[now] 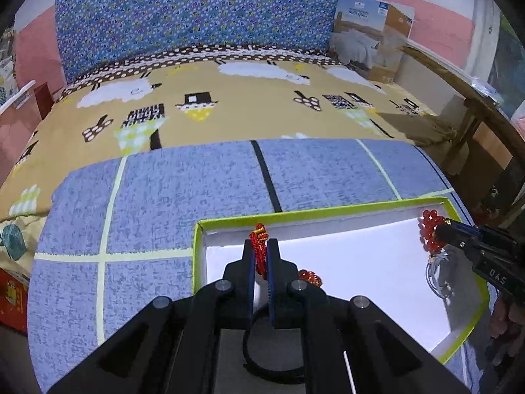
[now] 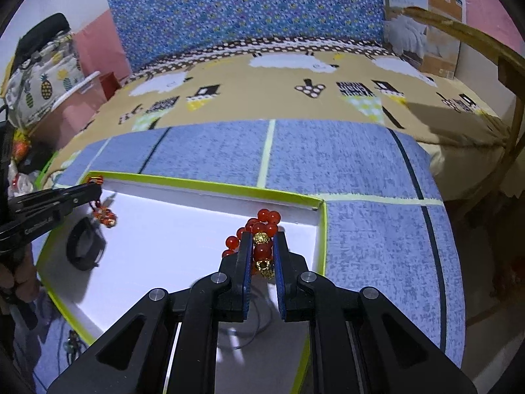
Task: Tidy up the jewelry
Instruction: 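Lift and carry the red keychain and red bead bracelet into the box, then open both tools to release the red items inside the box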
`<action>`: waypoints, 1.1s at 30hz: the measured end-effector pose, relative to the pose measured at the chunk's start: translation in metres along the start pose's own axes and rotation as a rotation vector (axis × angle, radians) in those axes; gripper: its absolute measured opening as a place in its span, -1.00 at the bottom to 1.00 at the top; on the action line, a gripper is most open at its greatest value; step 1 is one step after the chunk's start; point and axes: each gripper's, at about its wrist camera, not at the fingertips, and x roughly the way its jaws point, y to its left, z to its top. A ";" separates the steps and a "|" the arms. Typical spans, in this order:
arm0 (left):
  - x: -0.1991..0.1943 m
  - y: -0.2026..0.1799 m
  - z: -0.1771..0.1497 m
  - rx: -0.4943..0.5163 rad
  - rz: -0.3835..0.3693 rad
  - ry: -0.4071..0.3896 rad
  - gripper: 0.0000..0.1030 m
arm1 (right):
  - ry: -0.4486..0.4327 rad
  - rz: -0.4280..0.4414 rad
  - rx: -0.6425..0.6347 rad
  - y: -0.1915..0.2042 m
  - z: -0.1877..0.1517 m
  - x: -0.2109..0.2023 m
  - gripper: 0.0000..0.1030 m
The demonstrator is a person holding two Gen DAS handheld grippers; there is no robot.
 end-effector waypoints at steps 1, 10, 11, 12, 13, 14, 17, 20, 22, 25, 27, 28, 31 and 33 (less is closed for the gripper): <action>0.000 0.001 0.000 -0.004 -0.001 0.001 -0.86 | 0.000 0.000 0.002 -0.001 0.001 0.001 -0.74; -0.001 0.000 -0.001 0.009 0.000 0.008 -0.85 | -0.001 -0.017 -0.001 -0.002 0.002 -0.003 -0.64; -0.001 0.000 -0.001 0.011 0.000 0.010 -0.84 | -0.006 -0.016 -0.006 -0.001 0.001 -0.005 -0.63; -0.001 0.000 -0.002 0.010 -0.002 0.011 -0.83 | -0.010 -0.017 -0.012 -0.001 0.001 -0.007 -0.62; -0.002 0.000 -0.002 0.009 -0.007 0.012 -0.81 | -0.014 -0.018 -0.015 0.000 0.000 -0.009 -0.62; -0.003 0.000 -0.003 0.009 -0.010 0.011 -0.74 | -0.018 -0.018 -0.017 0.000 0.000 -0.011 -0.62; -0.008 -0.001 -0.005 0.015 -0.011 -0.002 -0.47 | -0.032 -0.010 -0.021 0.001 -0.003 -0.017 -0.61; -0.011 -0.001 -0.005 0.013 -0.017 -0.004 -0.46 | -0.039 -0.005 -0.020 0.003 -0.005 -0.020 -0.60; -0.015 -0.001 -0.006 0.016 -0.014 -0.008 -0.46 | -0.043 0.000 -0.017 0.002 -0.007 -0.023 -0.60; -0.025 0.000 -0.009 0.016 -0.013 -0.026 -0.46 | -0.057 0.008 -0.016 0.003 -0.011 -0.032 -0.60; -0.035 0.001 -0.013 0.018 -0.009 -0.043 -0.46 | -0.071 0.014 -0.013 0.003 -0.016 -0.042 -0.60; -0.039 0.001 -0.015 0.020 -0.005 -0.051 -0.46 | -0.078 0.017 -0.014 0.005 -0.018 -0.046 -0.60; -0.056 0.001 -0.025 0.020 -0.010 -0.077 -0.46 | -0.101 0.023 -0.017 0.008 -0.027 -0.062 -0.60; -0.068 -0.001 -0.032 0.021 -0.014 -0.099 -0.46 | -0.116 0.034 -0.017 0.011 -0.035 -0.073 -0.60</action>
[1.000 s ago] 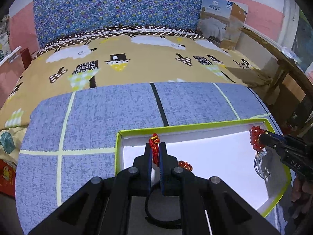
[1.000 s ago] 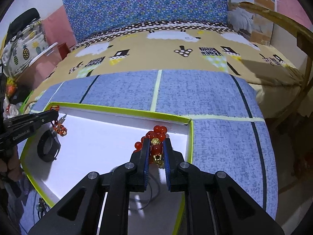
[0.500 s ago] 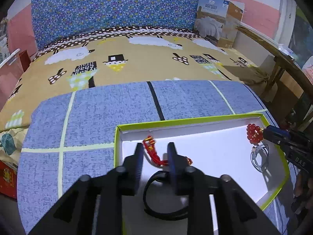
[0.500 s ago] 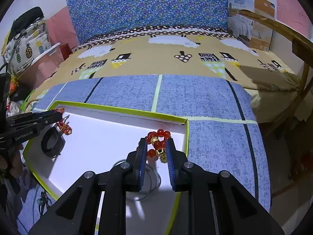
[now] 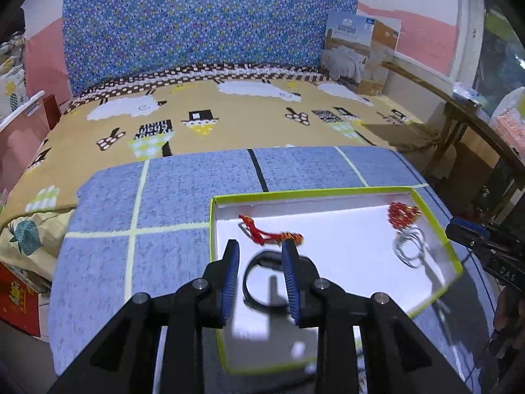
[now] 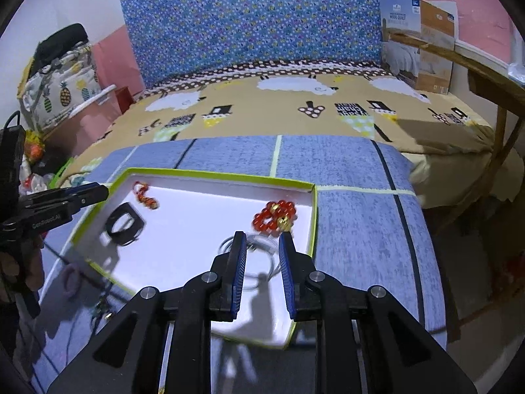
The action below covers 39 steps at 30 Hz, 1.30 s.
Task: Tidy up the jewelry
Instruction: 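Open both tools to release the red items inside the box, then withdraw both open tools from the box toward the remaining jewelry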
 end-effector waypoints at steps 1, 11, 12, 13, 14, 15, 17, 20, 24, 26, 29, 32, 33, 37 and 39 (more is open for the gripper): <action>-0.007 -0.001 -0.004 0.001 -0.001 -0.013 -0.46 | -0.008 0.008 -0.004 0.004 -0.004 -0.007 -0.60; -0.073 -0.022 -0.055 0.015 -0.028 -0.092 -0.46 | -0.063 0.055 -0.020 0.026 -0.049 -0.067 -0.59; -0.077 -0.023 -0.059 0.015 -0.028 -0.094 -0.46 | -0.070 0.058 -0.020 0.028 -0.053 -0.073 -0.59; -0.082 -0.025 -0.065 0.017 -0.031 -0.097 -0.46 | -0.076 0.062 -0.020 0.029 -0.058 -0.078 -0.59; -0.085 -0.026 -0.069 0.018 -0.031 -0.099 -0.46 | -0.080 0.066 -0.022 0.031 -0.062 -0.083 -0.59; -0.090 -0.028 -0.074 0.021 -0.030 -0.104 -0.46 | -0.084 0.068 -0.025 0.033 -0.066 -0.087 -0.59; -0.099 -0.030 -0.083 0.026 -0.026 -0.110 -0.46 | -0.090 0.069 -0.031 0.037 -0.073 -0.095 -0.59; -0.108 -0.032 -0.096 0.033 -0.020 -0.113 -0.46 | -0.093 0.079 -0.033 0.042 -0.085 -0.104 -0.59; -0.119 -0.034 -0.111 0.039 -0.013 -0.120 -0.46 | -0.097 0.079 -0.044 0.050 -0.102 -0.115 -0.59; -0.124 -0.035 -0.117 0.041 -0.007 -0.126 -0.46 | -0.097 0.085 -0.046 0.053 -0.109 -0.119 -0.59; -0.132 -0.037 -0.128 0.043 -0.015 -0.131 -0.46 | -0.095 0.086 -0.048 0.058 -0.121 -0.125 -0.59; -0.137 -0.035 -0.136 0.033 -0.020 -0.131 -0.46 | -0.092 0.089 -0.042 0.059 -0.130 -0.129 -0.59; -0.138 -0.034 -0.139 0.032 -0.022 -0.130 -0.46 | -0.092 0.092 -0.037 0.059 -0.134 -0.130 -0.59; -0.140 -0.034 -0.145 0.033 -0.024 -0.125 -0.46 | -0.081 0.092 -0.030 0.059 -0.141 -0.131 -0.59; -0.139 -0.035 -0.146 0.033 -0.028 -0.122 -0.46 | -0.074 0.089 -0.030 0.059 -0.143 -0.130 -0.59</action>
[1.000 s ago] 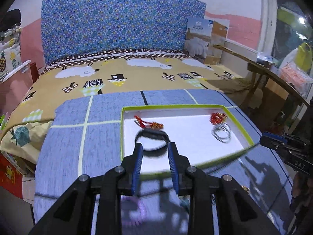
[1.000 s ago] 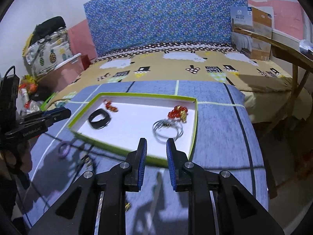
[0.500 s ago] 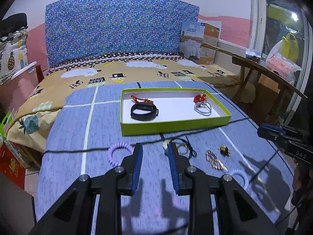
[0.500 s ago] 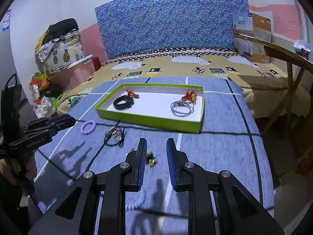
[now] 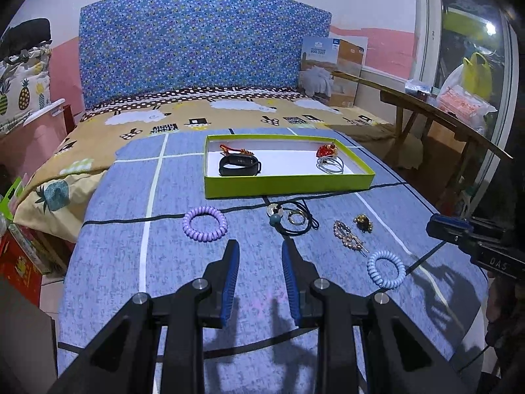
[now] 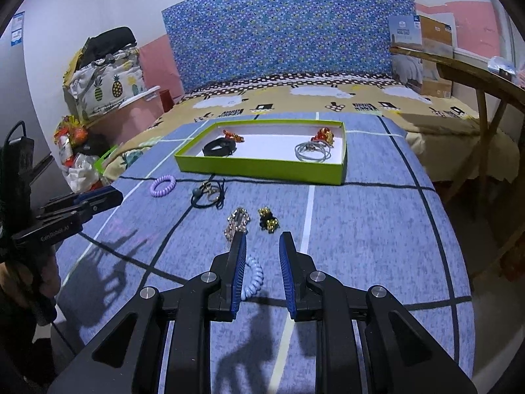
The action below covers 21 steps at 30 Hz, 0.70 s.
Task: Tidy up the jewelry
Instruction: 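Withdraw both open tools from the box toward the remaining jewelry, then grasp the black cord with teal bead with the left tool while the right tool grasps the gold chain brooch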
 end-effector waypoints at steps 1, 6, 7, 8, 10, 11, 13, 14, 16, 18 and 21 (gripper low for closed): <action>0.000 -0.001 0.000 0.001 -0.002 0.001 -0.46 | 0.001 0.000 0.001 0.000 -0.001 0.000 -0.59; 0.001 -0.004 -0.002 0.008 -0.011 0.004 -0.46 | 0.003 0.002 -0.006 0.002 -0.001 0.002 -0.59; 0.002 -0.004 -0.002 0.009 -0.012 0.006 -0.46 | 0.005 0.003 -0.007 0.003 -0.001 0.003 -0.59; 0.002 -0.004 -0.002 0.008 -0.013 0.008 -0.46 | 0.007 0.004 -0.007 0.003 -0.002 0.003 -0.59; 0.004 -0.004 -0.003 0.008 -0.015 0.013 -0.46 | 0.012 0.009 -0.008 0.003 -0.001 0.005 -0.59; 0.005 -0.005 -0.003 0.008 -0.015 0.015 -0.46 | 0.016 0.012 -0.009 0.003 -0.002 0.006 -0.59; 0.006 -0.004 -0.003 0.008 -0.017 0.020 -0.46 | 0.020 0.017 -0.011 0.004 -0.002 0.007 -0.59; 0.008 -0.005 -0.003 0.008 -0.019 0.024 -0.46 | 0.023 0.020 -0.013 0.005 -0.002 0.009 -0.59; 0.011 -0.006 -0.002 0.011 -0.021 0.028 -0.46 | 0.029 0.020 -0.016 0.005 -0.002 0.011 -0.58; 0.015 -0.008 0.000 0.016 -0.023 0.032 -0.46 | 0.032 0.021 -0.019 0.007 -0.001 0.014 -0.58; 0.019 -0.010 0.002 0.023 -0.026 0.037 -0.46 | 0.035 0.021 -0.026 0.007 0.001 0.018 -0.58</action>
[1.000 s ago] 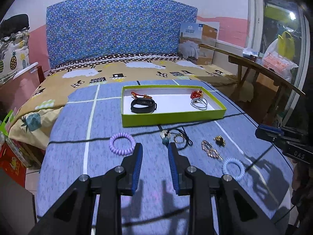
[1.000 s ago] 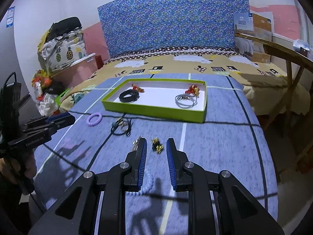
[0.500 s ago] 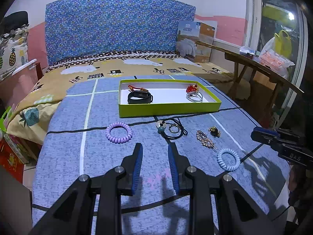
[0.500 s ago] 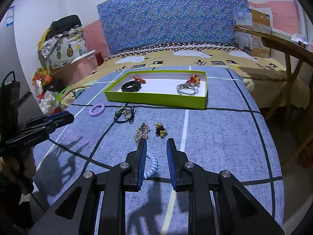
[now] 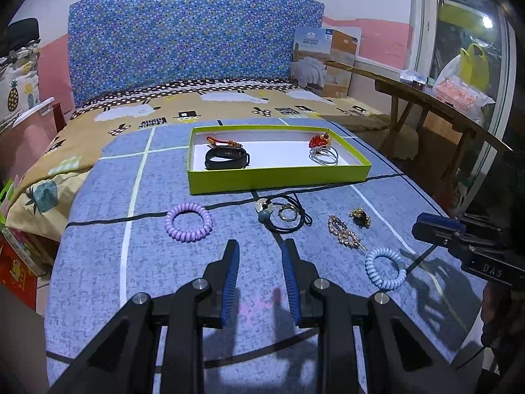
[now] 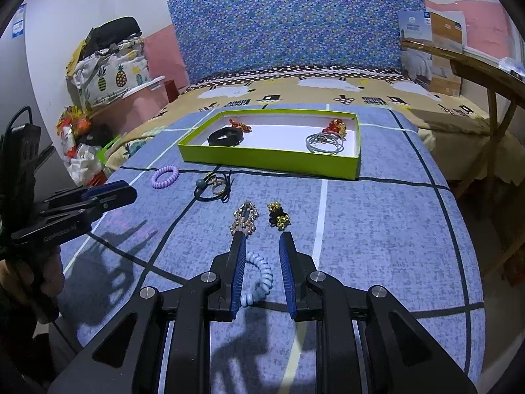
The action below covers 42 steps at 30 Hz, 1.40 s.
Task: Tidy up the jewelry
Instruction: 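Grasp the black cord with teal bead with the left tool while the right tool grasps the gold chain brooch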
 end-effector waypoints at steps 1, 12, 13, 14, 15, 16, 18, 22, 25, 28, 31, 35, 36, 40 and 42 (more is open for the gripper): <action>0.002 -0.001 0.001 0.002 -0.001 0.003 -0.46 | 0.002 0.001 0.000 -0.001 0.000 0.001 -0.58; 0.029 0.000 0.007 0.002 0.005 0.057 -0.46 | 0.026 0.011 -0.008 0.001 0.006 0.016 -0.57; 0.031 0.000 0.008 0.001 0.004 0.062 -0.46 | 0.029 0.014 -0.010 0.002 0.007 0.018 -0.57; 0.034 0.001 0.009 0.000 0.000 0.067 -0.45 | 0.033 0.018 -0.014 0.004 0.008 0.020 -0.57; 0.036 0.001 0.010 0.001 0.000 0.070 -0.45 | 0.037 0.022 -0.021 0.006 0.008 0.022 -0.57; 0.038 0.001 0.011 0.003 0.000 0.073 -0.45 | 0.040 0.025 -0.025 0.008 0.009 0.024 -0.57; 0.044 0.000 0.014 0.005 -0.008 0.083 -0.44 | 0.047 0.033 -0.032 0.011 0.009 0.029 -0.57; 0.055 -0.001 0.020 -0.001 -0.025 0.106 -0.37 | 0.059 0.042 -0.036 0.015 0.011 0.037 -0.57; 0.063 -0.003 0.024 -0.002 -0.033 0.119 -0.37 | 0.066 0.039 -0.036 0.018 0.014 0.043 -0.57; 0.070 -0.002 0.027 -0.012 -0.038 0.132 -0.37 | 0.079 0.030 -0.035 0.019 0.015 0.051 -0.57; 0.077 -0.001 0.029 -0.031 -0.038 0.144 -0.37 | 0.093 0.027 -0.028 0.019 0.016 0.057 -0.57; 0.084 0.000 0.030 -0.051 -0.035 0.163 -0.37 | 0.109 0.022 -0.025 0.019 0.016 0.063 -0.57; 0.085 -0.001 0.029 -0.050 -0.037 0.164 -0.37 | 0.113 0.021 -0.025 0.019 0.016 0.065 -0.57; 0.091 -0.003 0.028 -0.046 -0.031 0.182 -0.48 | 0.133 0.015 -0.029 0.020 0.016 0.070 -0.57; 0.093 -0.003 0.028 -0.046 -0.022 0.194 -0.66 | 0.141 0.011 -0.039 0.022 0.016 0.071 -0.57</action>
